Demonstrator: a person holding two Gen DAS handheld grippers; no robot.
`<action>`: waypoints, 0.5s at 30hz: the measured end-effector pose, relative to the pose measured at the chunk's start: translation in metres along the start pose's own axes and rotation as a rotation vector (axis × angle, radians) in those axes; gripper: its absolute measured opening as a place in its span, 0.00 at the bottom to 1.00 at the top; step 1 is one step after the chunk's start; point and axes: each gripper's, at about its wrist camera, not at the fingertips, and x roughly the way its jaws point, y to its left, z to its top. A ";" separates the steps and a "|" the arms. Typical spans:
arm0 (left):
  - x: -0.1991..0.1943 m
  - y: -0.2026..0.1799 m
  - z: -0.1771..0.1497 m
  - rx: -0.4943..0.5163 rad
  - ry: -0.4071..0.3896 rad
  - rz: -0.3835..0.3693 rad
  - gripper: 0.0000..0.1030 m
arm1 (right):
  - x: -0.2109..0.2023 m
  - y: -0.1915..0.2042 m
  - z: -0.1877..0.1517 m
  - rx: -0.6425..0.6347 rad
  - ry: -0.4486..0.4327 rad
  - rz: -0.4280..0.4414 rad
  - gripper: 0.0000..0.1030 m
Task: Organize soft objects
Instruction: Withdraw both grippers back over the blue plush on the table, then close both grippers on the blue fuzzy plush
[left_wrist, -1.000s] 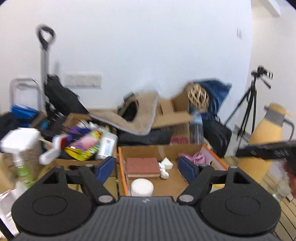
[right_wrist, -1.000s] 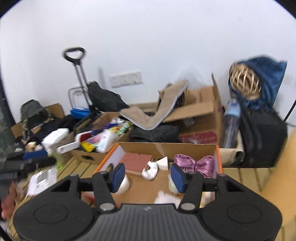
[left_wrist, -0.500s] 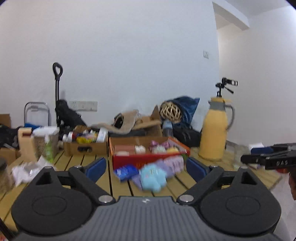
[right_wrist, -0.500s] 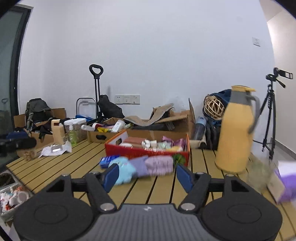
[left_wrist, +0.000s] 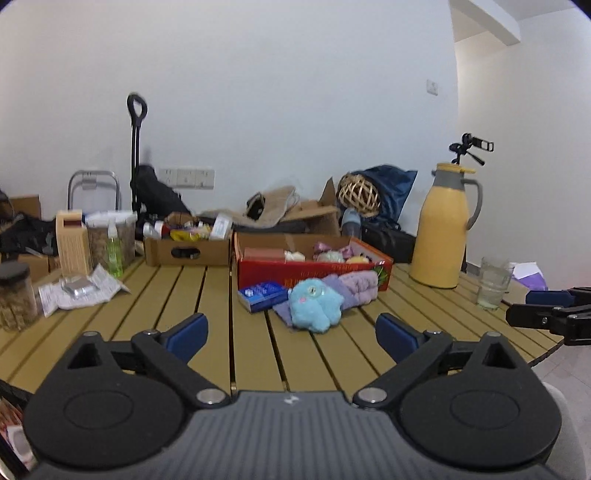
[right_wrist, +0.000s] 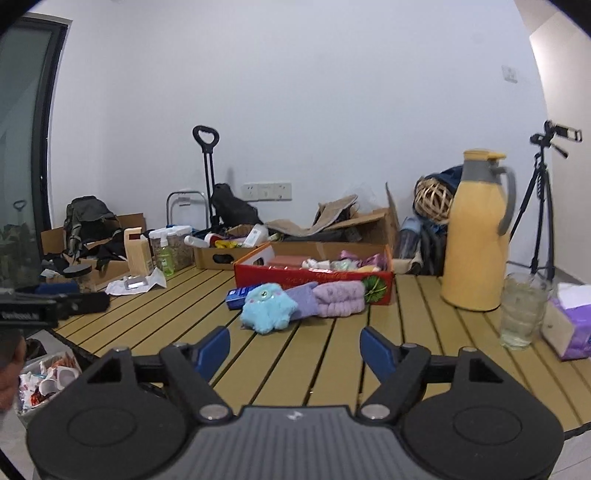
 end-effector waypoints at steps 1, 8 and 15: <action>0.007 0.001 -0.002 -0.012 0.010 0.000 0.96 | 0.008 0.000 0.000 0.003 0.010 0.007 0.74; 0.089 0.005 0.009 -0.042 0.062 -0.077 0.84 | 0.094 -0.015 0.009 0.042 0.089 0.056 0.67; 0.221 0.015 0.024 -0.060 0.193 -0.129 0.49 | 0.227 -0.031 0.019 0.184 0.186 0.113 0.56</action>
